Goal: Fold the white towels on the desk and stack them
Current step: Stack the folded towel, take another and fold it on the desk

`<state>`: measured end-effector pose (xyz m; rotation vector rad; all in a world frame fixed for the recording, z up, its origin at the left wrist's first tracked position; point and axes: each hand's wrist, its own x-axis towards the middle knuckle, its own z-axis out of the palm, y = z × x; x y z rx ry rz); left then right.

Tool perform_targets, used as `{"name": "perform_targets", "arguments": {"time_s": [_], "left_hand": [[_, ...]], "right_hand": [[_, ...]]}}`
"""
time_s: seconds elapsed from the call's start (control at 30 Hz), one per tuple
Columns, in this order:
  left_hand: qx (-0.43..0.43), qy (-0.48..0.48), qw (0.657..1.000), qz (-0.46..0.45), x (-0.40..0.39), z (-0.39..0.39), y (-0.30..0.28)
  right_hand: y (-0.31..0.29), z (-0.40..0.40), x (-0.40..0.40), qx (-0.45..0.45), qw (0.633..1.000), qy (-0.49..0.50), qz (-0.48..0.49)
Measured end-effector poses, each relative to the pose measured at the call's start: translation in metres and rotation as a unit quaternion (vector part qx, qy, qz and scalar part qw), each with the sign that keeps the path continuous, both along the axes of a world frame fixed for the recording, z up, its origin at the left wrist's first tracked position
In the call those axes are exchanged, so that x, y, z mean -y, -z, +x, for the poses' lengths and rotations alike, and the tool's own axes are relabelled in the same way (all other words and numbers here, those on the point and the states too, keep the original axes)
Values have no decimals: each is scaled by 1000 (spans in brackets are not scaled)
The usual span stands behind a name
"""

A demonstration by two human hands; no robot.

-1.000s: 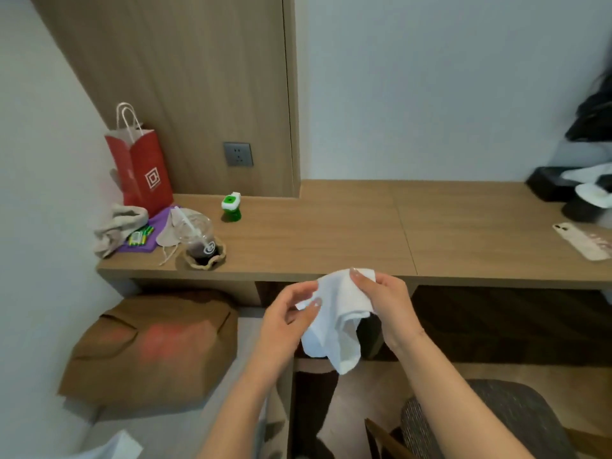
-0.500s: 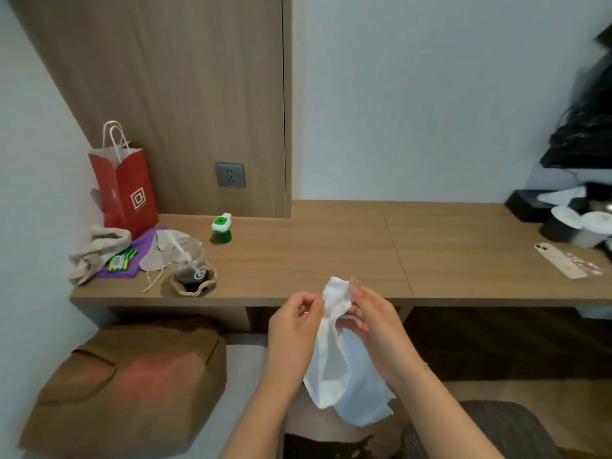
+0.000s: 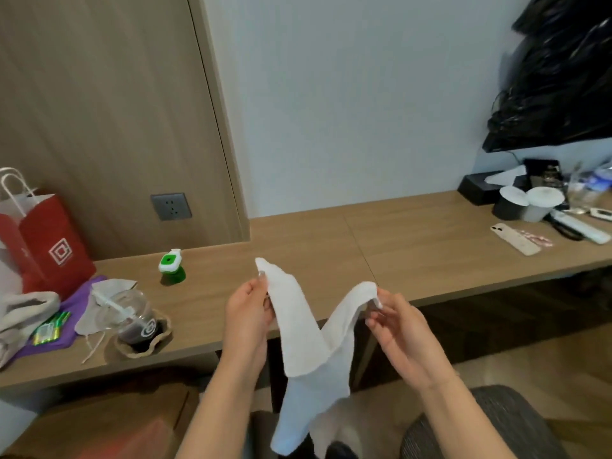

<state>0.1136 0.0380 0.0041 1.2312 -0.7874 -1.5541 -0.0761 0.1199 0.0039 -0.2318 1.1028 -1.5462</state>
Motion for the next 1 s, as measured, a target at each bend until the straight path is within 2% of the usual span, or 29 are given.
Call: {"name": "perform_targets", "arguments": {"time_s": [0.1,0.23,0.43,0.67,0.9,1.0], "left_hand": [[-72,-73,994,-44,47,-11,-33],[-140,-138,975,-102,103,-45,-79],[-147,-157,968,-128,171,-105,-108],[-140,-129,975,-115,215,-155,-117],[-161,-66,974,-146,254,-199,-149],[-178,-42,972,-149,264,-216,-165]], "right_hand": [[-17,-41,29,49,995,69,-57],[-51,-100,77,157,969,124,-146],[-81,-180,158,166,945,166,-226],[-103,-229,221,34,947,220,-232],[-161,-282,254,-168,919,285,-213],[-186,-301,257,-218,903,307,-205]]}}
